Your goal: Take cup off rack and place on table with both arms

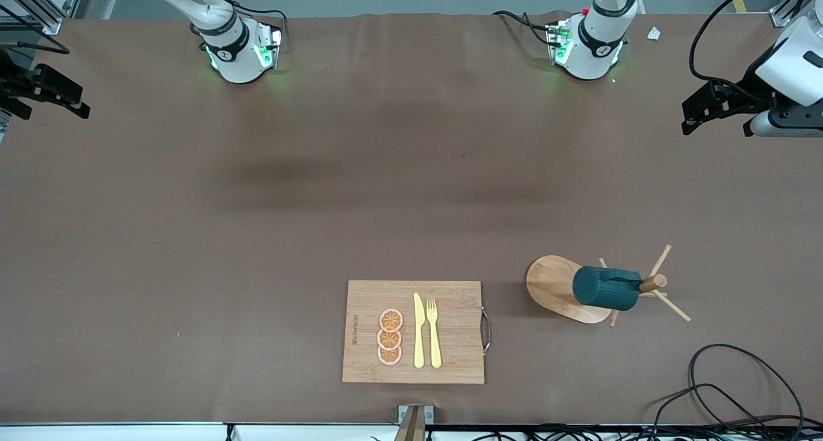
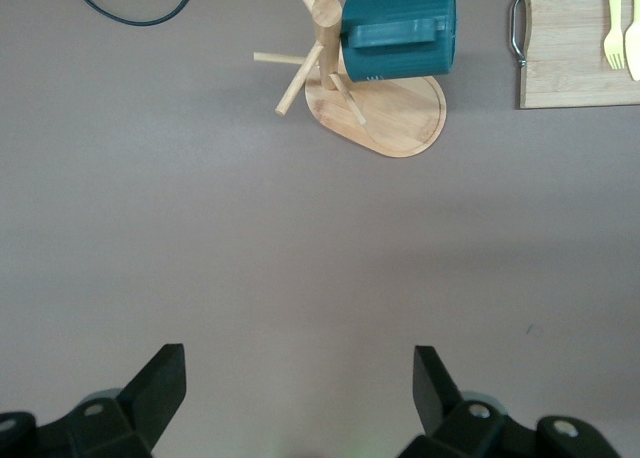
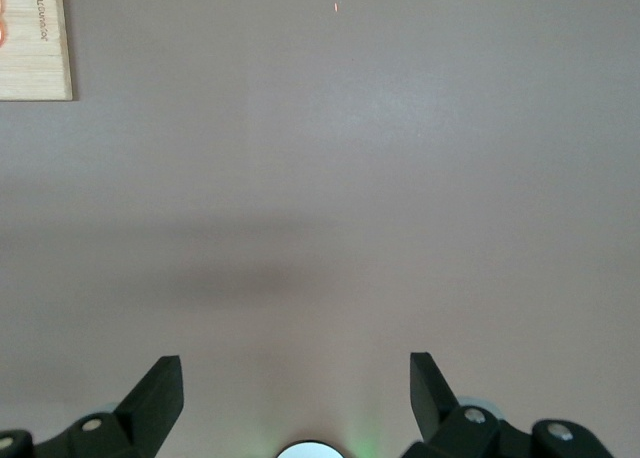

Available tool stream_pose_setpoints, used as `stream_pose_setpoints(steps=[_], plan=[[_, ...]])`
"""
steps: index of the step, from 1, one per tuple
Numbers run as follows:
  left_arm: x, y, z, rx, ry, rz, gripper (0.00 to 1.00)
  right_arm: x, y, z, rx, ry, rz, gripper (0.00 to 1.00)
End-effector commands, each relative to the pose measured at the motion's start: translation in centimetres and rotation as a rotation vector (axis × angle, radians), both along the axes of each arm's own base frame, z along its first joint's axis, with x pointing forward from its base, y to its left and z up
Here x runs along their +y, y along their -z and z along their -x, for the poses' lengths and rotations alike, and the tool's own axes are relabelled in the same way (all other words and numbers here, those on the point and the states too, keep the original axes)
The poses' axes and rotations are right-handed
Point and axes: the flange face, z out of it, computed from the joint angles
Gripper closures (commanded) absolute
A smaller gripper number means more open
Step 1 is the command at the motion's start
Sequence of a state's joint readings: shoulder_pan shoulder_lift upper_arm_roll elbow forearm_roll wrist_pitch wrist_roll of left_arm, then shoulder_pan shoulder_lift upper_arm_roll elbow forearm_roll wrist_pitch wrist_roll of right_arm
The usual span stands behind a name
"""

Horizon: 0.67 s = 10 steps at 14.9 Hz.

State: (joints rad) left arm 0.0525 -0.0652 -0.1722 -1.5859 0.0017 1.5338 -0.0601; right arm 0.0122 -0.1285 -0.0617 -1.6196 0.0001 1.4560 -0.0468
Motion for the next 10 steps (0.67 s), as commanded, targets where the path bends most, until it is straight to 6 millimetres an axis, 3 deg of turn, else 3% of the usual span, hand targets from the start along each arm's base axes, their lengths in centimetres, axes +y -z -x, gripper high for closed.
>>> stream_pose_setpoints(steps=[1,4,10], plan=[[-0.2,-0.8,0.6,-0.003,0.02,0.015,0.0,-0.5,0.0,0.6,-0.006,0.0,0.001,0.0],[0.0,-2.1,0.1,-0.033,-0.001,0.023,0.0,-0.5,0.0,0.6,-0.006,0.0,0.001,0.0],[0.1,-0.9,-1.5,-0.035,-0.014,0.058,0.0,-0.5,0.2,0.5,-0.001,0.002,0.001,0.0]])
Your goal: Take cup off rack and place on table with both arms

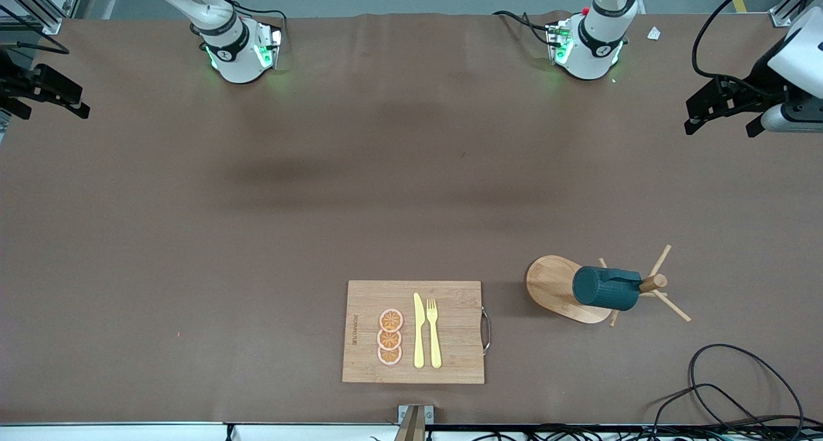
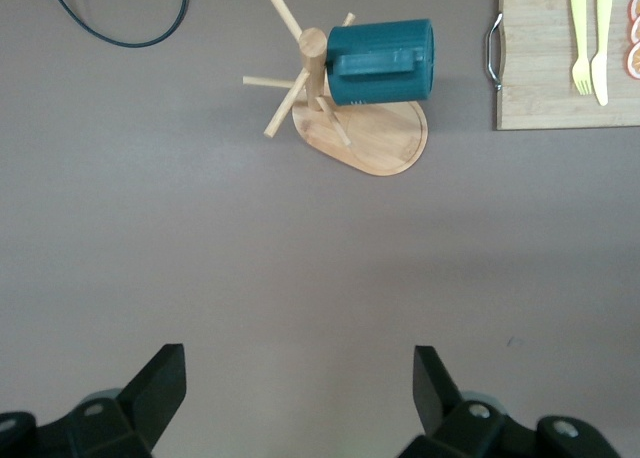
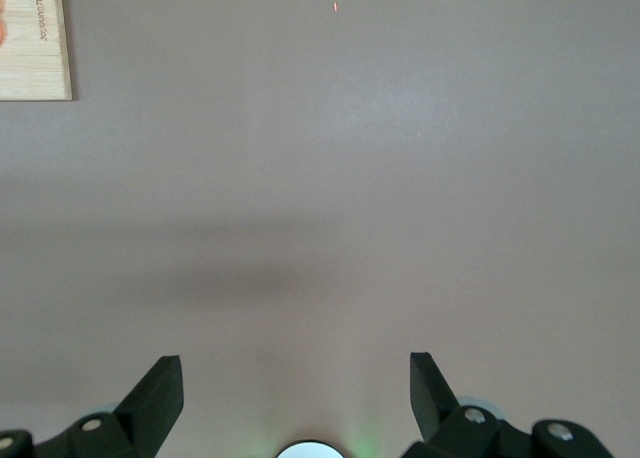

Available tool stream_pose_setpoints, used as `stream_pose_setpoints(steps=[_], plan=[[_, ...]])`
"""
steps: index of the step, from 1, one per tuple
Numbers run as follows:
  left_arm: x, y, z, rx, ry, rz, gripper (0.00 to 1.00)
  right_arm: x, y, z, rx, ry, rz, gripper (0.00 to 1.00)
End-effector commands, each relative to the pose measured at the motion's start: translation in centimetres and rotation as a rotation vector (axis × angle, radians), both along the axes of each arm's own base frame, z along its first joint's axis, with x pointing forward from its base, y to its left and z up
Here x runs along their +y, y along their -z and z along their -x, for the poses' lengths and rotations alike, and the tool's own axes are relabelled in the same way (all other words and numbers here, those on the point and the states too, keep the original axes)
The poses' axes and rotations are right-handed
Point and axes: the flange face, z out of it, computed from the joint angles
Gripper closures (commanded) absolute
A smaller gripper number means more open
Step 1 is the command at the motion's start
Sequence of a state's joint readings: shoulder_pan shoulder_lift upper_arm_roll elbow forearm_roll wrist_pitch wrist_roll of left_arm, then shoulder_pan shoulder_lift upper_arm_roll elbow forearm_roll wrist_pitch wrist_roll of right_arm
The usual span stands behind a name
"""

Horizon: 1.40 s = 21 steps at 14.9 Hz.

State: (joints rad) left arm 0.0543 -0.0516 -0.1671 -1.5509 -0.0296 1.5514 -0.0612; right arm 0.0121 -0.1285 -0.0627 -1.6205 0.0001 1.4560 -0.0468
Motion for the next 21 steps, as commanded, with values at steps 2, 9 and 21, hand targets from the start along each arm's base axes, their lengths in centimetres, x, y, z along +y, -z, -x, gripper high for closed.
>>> stream_pose_setpoints(steps=[2,9,21], plan=[[0.2,0.6,-1.6,-0.016,-0.012,0.021,0.0,-0.5,0.2,0.5,-0.002,0.001,0.001,0.0],[2.8,4.3,-5.0,0.019,-0.289,0.043,0.0,-0.5,0.2,0.5,-0.002,0.001,0.001,0.0],[0.3,15.0,-9.5,0.007,-1.133,0.177,0.0,-0.8,0.3,0.6,0.001,0.007,0.001,0.0]])
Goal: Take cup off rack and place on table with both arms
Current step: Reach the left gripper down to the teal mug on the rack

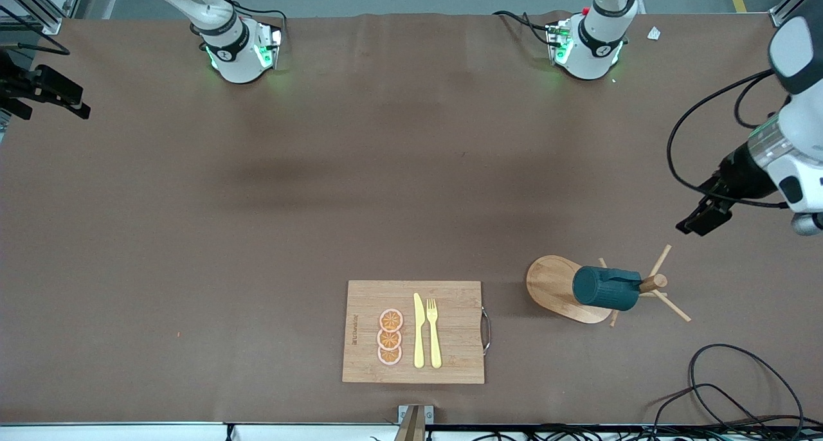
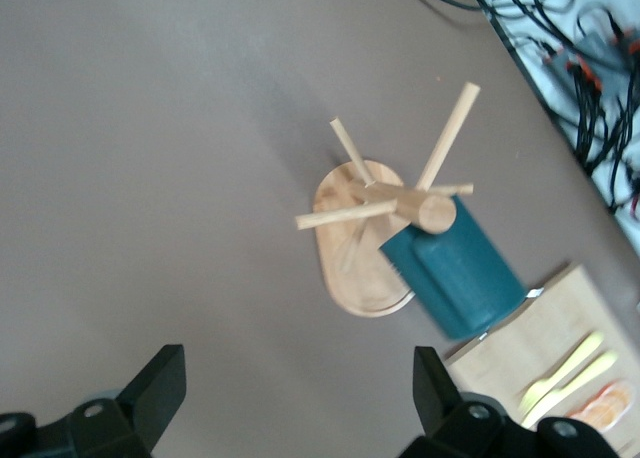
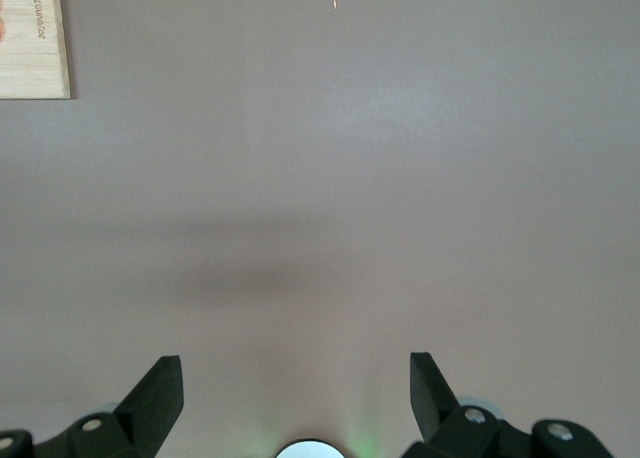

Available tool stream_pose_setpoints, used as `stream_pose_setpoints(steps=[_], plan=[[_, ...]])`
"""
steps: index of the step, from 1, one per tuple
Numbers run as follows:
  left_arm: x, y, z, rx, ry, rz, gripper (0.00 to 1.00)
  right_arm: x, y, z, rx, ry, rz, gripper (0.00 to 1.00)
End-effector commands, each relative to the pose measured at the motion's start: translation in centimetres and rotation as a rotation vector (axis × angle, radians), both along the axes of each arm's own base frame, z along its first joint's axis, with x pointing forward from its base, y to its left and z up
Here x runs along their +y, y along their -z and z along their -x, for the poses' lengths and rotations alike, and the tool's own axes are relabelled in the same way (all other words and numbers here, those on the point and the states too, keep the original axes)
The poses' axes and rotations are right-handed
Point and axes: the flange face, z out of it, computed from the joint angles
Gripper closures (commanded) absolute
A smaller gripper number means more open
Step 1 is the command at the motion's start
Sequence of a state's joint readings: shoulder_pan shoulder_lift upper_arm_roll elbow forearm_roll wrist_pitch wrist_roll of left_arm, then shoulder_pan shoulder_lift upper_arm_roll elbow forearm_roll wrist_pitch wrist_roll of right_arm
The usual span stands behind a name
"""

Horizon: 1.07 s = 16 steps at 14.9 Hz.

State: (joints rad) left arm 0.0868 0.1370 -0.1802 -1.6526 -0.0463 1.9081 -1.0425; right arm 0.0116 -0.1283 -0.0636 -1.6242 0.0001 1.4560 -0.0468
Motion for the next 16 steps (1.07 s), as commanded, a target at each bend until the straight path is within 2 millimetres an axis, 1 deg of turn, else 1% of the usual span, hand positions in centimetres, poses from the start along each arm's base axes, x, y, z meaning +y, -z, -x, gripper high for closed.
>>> stream_pose_setpoints(steps=[1,2,4,6,8,10,12,13,14,15,16], plan=[[-1.9,4.3,-2.0,-0.003,-0.18,0.064,0.0,-1.1,0.2,0.6,-0.002,0.013,0.001,0.0],[-2.8,5.3,-2.5,-0.002,-0.232,0.078,0.0,-1.1,0.2,0.6,-0.002,0.013,0.001,0.0],[-4.5,6.6,-3.4,-0.022,-0.377,0.117,0.0,-1.1,0.2,0.6,-0.002,0.013,0.001,0.0],[-5.2,7.8,-4.2,-0.038,-0.469,0.148,0.0,-1.1,0.2,0.6,-0.002,0.013,0.001,0.0],[-5.4,9.4,-4.9,-0.038,-0.495,0.16,0.0,-1.1,0.2,0.6,-0.002,0.013,0.001,0.0],[-5.8,10.0,-4.9,-0.02,-0.509,0.183,0.0,-1.1,0.2,0.6,-0.002,0.013,0.001,0.0],[-5.5,10.0,-5.2,-0.005,-0.556,0.258,0.0,-1.0,0.2,0.6,-0.002,0.012,0.001,0.0],[-5.6,10.2,-5.2,-0.003,-0.553,0.262,0.0,-1.1,0.2,0.6,-0.002,0.013,0.001,0.0],[-5.8,10.9,-5.3,0.003,-0.538,0.257,0.0,-1.1,0.2,0.6,-0.002,0.013,0.001,0.0],[-6.0,11.1,-5.4,-0.001,-0.528,0.251,0.0,-1.1,0.2,0.6,-0.002,0.013,0.001,0.0],[-7.2,11.2,-5.5,-0.009,-0.51,0.254,0.0,-1.1,0.2,0.6,-0.002,0.013,0.001,0.0]])
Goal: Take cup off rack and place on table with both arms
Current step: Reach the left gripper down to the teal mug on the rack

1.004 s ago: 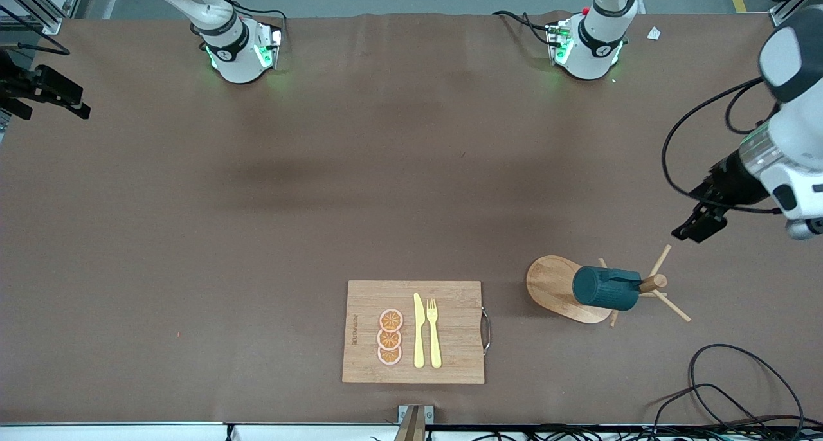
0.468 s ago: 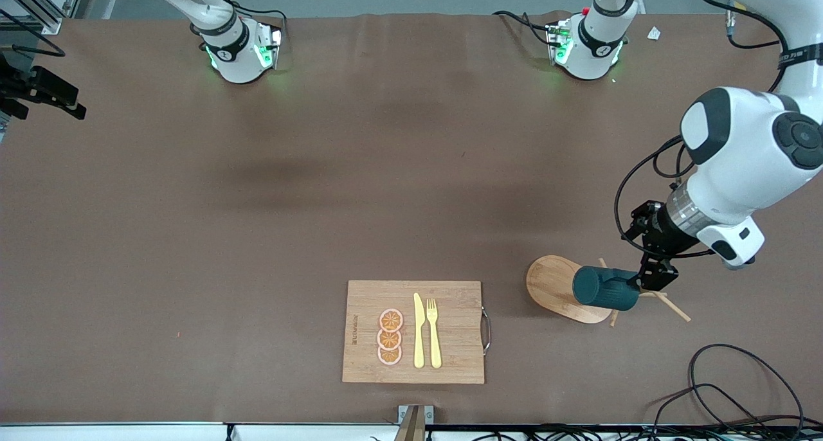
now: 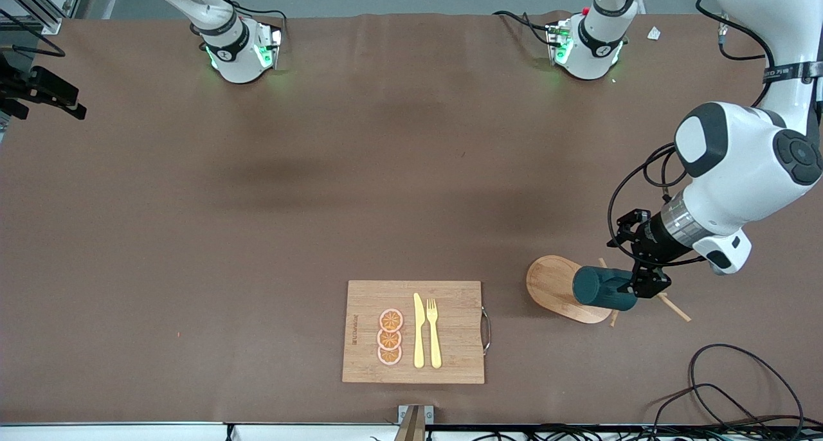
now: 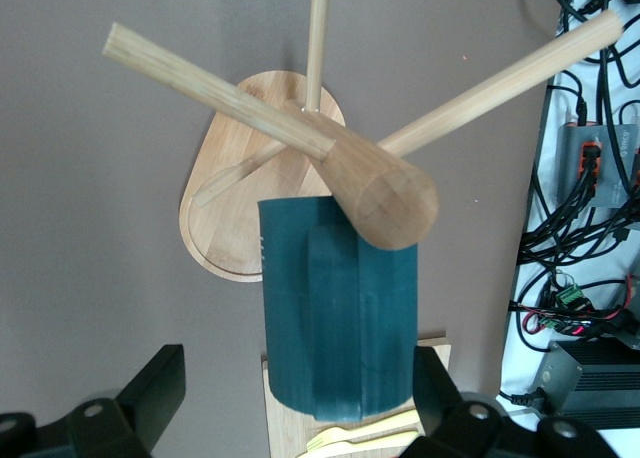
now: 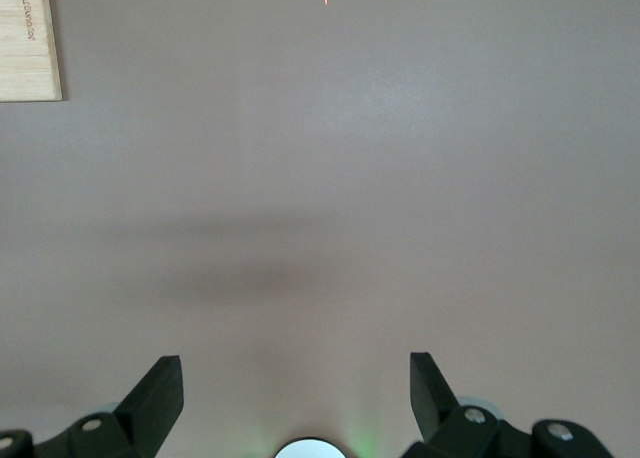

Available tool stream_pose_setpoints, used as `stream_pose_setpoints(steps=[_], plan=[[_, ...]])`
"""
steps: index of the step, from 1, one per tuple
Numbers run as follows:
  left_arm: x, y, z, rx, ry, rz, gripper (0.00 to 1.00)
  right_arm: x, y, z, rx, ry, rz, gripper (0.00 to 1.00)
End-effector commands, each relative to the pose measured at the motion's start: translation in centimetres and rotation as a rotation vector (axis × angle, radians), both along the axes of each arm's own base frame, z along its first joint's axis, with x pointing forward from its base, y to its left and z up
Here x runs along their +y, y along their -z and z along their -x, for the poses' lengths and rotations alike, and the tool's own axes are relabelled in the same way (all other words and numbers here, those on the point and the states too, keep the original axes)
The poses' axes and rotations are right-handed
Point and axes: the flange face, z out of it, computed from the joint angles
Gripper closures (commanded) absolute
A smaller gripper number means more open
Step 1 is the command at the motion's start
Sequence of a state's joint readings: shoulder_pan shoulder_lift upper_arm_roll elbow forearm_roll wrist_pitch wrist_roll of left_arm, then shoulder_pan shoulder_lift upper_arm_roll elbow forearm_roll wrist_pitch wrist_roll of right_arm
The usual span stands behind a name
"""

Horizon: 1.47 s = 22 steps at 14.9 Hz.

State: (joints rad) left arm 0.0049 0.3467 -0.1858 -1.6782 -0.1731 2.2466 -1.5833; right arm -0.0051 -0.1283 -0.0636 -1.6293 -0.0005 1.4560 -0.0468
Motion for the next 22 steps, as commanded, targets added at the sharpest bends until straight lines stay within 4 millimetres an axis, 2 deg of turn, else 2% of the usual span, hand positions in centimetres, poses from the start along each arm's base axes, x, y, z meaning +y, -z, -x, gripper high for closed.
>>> stream_pose_setpoints(steps=[1,3,8,15,22], plan=[[-2.2,0.3,-0.4,-0.027,0.028,0.013,0.0,-0.2,-0.1,0.6,-0.008,-0.004,0.001,0.0],[-2.1,1.6,-0.7,-0.025,0.028,0.01,0.0,-0.2,0.0,0.5,-0.007,-0.004,0.001,0.0],[-1.3,2.2,-1.1,-0.031,0.034,-0.016,0.0,-0.2,0.0,0.5,-0.007,-0.004,0.001,0.0],[-1.0,0.3,-1.7,-0.065,0.022,-0.009,0.0,-0.2,-0.1,0.6,-0.008,-0.004,0.001,0.0],[-0.8,1.9,-1.8,-0.051,0.058,-0.011,0.0,-0.2,0.0,0.5,-0.007,-0.005,0.001,0.0]])
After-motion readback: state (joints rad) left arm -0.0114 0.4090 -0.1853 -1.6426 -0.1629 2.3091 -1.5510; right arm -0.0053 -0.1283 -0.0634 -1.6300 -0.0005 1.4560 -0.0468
